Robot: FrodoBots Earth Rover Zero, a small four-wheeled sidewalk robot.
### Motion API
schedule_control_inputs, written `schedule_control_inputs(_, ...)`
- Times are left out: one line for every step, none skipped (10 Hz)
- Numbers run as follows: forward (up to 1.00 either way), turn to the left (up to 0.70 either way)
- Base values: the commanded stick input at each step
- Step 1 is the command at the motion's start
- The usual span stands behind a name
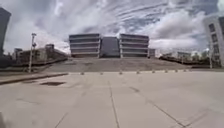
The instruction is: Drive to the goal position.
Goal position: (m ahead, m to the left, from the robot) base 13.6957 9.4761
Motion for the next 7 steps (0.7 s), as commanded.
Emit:
schedule_control_inputs(1.0,0.2)
schedule_control_inputs(1.0,0.27)
schedule_control_inputs(1.0,0.38)
schedule_control_inputs(1.0,0.36)
schedule_control_inputs(1.0,0.15)
schedule_control_inputs(1.0,0.04)
schedule_control_inputs(1.0,0.04)
